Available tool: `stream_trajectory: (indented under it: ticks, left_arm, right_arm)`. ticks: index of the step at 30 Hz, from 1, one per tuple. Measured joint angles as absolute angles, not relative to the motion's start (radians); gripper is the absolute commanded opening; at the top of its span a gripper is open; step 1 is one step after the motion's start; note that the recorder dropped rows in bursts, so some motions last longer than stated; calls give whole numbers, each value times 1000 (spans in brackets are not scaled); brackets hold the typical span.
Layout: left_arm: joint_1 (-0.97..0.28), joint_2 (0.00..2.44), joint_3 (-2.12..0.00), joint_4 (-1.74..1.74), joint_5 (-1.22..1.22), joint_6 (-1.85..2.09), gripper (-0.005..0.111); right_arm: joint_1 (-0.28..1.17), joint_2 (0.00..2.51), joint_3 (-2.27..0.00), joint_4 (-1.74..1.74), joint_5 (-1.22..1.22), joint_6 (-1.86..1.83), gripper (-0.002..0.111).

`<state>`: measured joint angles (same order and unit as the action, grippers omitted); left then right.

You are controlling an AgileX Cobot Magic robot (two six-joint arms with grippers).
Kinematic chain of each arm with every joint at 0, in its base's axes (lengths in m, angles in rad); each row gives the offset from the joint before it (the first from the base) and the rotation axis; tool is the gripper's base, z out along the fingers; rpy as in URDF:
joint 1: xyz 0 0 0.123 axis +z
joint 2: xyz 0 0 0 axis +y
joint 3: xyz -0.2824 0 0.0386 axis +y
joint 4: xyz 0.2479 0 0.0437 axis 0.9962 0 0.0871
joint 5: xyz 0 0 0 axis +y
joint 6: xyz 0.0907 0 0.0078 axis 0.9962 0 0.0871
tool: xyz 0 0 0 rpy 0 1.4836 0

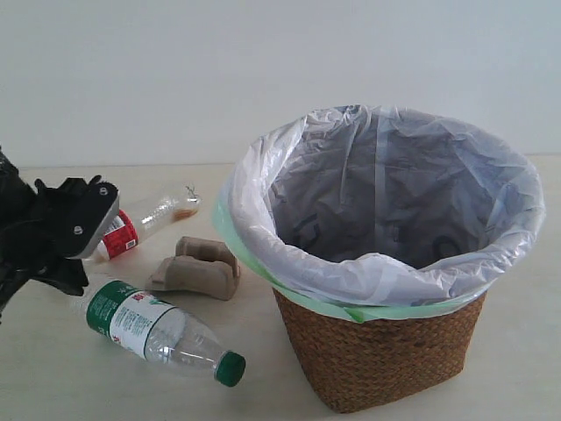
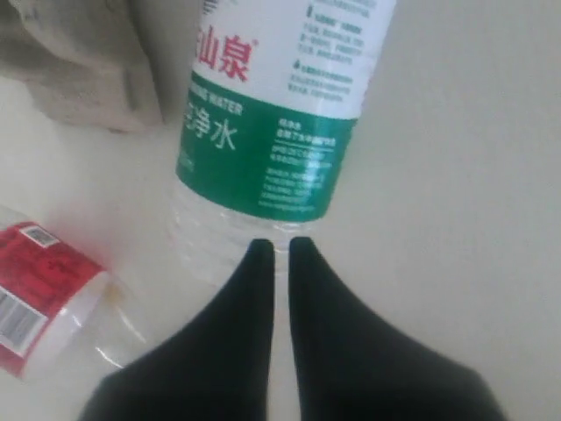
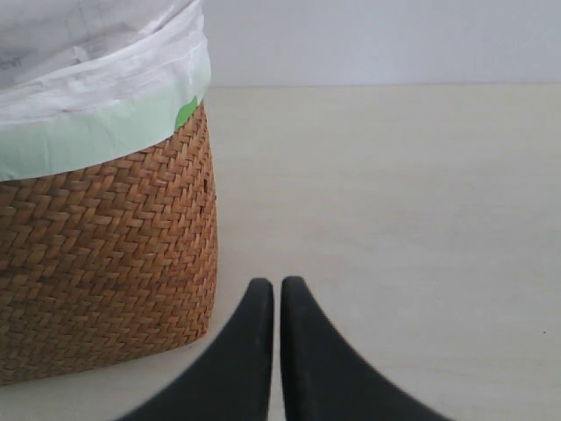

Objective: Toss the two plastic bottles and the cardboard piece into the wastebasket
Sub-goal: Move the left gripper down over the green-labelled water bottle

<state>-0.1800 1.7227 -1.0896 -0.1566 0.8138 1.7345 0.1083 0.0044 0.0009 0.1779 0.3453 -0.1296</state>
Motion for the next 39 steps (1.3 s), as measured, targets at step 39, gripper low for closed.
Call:
stream_trajectory:
  ticks: [39]
  left_arm:
    - [-229, 1729, -1086, -331, 590, 1597, 36]
  right_arm:
    - [108, 4, 1, 178, 345, -130, 0]
